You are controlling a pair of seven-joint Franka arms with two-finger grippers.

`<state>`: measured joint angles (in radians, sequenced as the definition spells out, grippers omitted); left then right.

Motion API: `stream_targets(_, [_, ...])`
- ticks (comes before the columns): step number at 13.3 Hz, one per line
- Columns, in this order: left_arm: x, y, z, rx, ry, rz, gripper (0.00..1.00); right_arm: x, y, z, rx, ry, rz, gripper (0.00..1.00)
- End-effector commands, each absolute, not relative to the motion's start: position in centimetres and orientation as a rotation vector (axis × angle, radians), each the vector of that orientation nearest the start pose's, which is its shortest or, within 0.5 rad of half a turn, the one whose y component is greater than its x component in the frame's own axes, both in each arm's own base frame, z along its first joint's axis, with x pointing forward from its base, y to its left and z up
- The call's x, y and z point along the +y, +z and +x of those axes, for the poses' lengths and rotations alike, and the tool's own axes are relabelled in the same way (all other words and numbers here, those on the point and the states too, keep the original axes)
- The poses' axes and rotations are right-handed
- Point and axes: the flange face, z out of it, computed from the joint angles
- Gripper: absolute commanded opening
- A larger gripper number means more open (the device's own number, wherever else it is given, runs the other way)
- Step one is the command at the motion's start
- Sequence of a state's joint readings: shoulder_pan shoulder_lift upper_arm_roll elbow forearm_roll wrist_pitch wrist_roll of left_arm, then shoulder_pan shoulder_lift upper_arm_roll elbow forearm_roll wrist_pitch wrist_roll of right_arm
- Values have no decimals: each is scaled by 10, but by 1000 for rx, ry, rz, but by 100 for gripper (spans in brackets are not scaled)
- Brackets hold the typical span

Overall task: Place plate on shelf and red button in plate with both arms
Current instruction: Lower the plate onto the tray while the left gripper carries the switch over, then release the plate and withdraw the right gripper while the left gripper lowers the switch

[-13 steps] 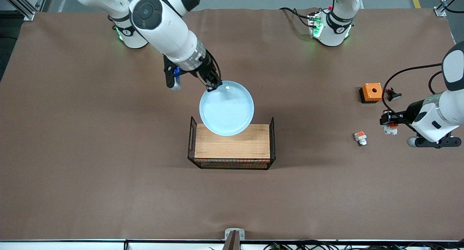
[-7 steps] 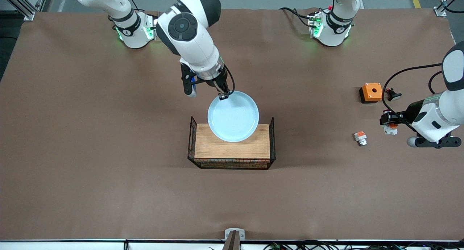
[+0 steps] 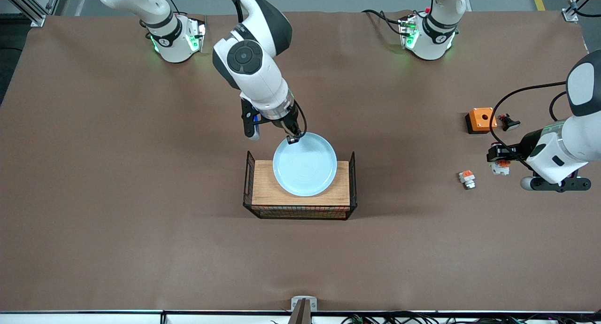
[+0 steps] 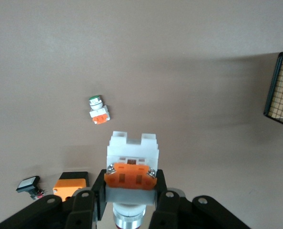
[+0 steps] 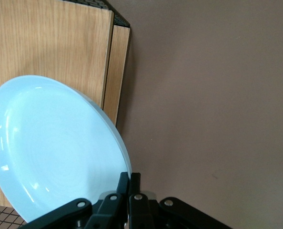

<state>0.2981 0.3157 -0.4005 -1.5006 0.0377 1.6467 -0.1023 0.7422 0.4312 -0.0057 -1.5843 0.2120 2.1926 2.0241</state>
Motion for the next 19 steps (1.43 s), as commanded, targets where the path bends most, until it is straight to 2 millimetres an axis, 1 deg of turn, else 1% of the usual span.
stream_targets(1, [-55,503,630,-54,226,-3204,0,477,397,515,1876,167,-2241,0])
stream_targets(2, [-64,508,630,-76,212,-3208,0,478,391,515,1872,147,-2259,0])
stream_targets(3, [-76,512,628,-95,206,-3212,0,476,390,518,1873,136,-2260,1])
stream_targets(5, [-104,515,623,-151,210,-3214,0,471,385,523,1879,129,-2264,1])
stream_targets(7, [-132,519,617,-210,217,-3217,0,468,367,528,1885,102,-2294,1])
stream_targets(10, [-176,518,608,-285,243,-3224,0,470,365,531,1863,70,-2281,3])
stream_targets(11, [-190,520,607,-319,241,-3226,0,470,365,531,1863,70,-2281,8])
stream_targets(12, [-208,517,603,-331,251,-3224,0,469,365,532,1874,74,-2272,26])
stream_targets(13, [-221,517,601,-362,240,-3227,0,470,366,531,1881,82,-2262,46])
stream_targets(14, [-238,518,598,-403,219,-3231,0,470,366,531,1883,83,-2261,75])
stream_targets(15, [-254,515,594,-444,219,-3230,0,470,366,531,1881,78,-2265,100])
stream_targets(17, [-282,510,589,-520,204,-3238,0,467,371,534,1880,78,-2268,100])
stream_targets(18, [-299,507,588,-568,188,-3249,0,467,377,533,1886,84,-2283,100])
stream_targets(19, [-316,506,586,-625,173,-3261,0,469,391,533,1892,96,-2306,100])
